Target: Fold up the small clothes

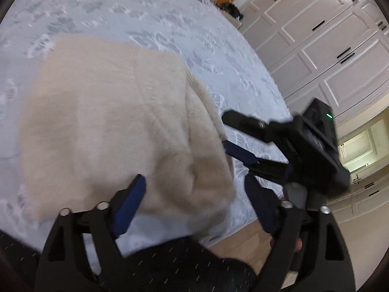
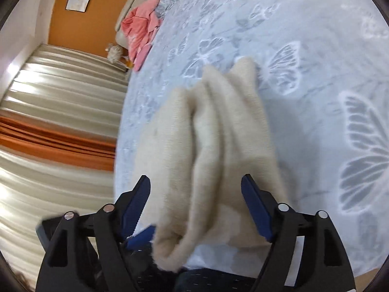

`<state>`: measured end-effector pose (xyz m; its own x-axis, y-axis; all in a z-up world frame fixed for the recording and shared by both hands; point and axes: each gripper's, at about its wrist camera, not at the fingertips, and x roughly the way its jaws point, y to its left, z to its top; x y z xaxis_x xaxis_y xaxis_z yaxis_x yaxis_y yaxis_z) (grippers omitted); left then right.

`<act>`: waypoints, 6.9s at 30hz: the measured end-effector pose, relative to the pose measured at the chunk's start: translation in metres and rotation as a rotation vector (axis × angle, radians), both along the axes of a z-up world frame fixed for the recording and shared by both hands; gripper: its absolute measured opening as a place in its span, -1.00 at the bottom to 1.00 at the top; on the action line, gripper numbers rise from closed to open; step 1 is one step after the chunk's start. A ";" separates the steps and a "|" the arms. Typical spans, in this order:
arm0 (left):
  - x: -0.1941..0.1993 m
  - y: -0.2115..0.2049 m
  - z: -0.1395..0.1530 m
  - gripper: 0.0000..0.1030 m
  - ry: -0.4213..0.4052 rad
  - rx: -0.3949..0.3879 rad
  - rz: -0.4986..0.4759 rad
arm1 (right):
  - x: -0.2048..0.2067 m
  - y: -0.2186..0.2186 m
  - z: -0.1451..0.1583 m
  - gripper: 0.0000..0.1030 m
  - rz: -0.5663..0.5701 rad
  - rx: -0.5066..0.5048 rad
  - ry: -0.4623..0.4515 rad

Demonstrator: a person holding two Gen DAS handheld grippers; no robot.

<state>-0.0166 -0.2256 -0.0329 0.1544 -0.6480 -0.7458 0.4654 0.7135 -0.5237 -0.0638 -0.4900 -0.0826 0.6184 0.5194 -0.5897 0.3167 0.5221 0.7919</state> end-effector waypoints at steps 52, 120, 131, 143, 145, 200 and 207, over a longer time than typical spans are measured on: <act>0.045 0.086 -0.073 0.66 0.294 0.099 0.318 | -0.020 0.002 0.013 -0.51 0.030 -0.264 0.036; 0.080 0.137 -0.021 0.71 0.115 0.020 0.277 | -0.012 0.045 0.023 0.51 -0.011 -0.399 0.175; 0.122 0.116 -0.076 0.79 0.307 0.026 0.288 | 0.016 0.035 -0.028 0.73 -0.032 -0.150 0.183; 0.106 0.091 -0.046 -0.09 0.256 0.036 0.269 | 0.009 0.056 0.001 -0.30 -0.076 -0.195 0.089; 0.100 0.088 -0.028 -0.12 0.221 0.040 0.255 | 0.004 0.058 0.016 -0.31 -0.084 -0.208 0.063; -0.041 0.240 0.341 -0.06 -0.652 0.015 0.312 | -0.071 0.243 0.377 -0.30 0.057 -0.584 -0.693; -0.009 0.261 0.346 -0.03 -0.689 0.024 0.362 | -0.026 0.260 0.383 -0.30 0.099 -0.585 -0.717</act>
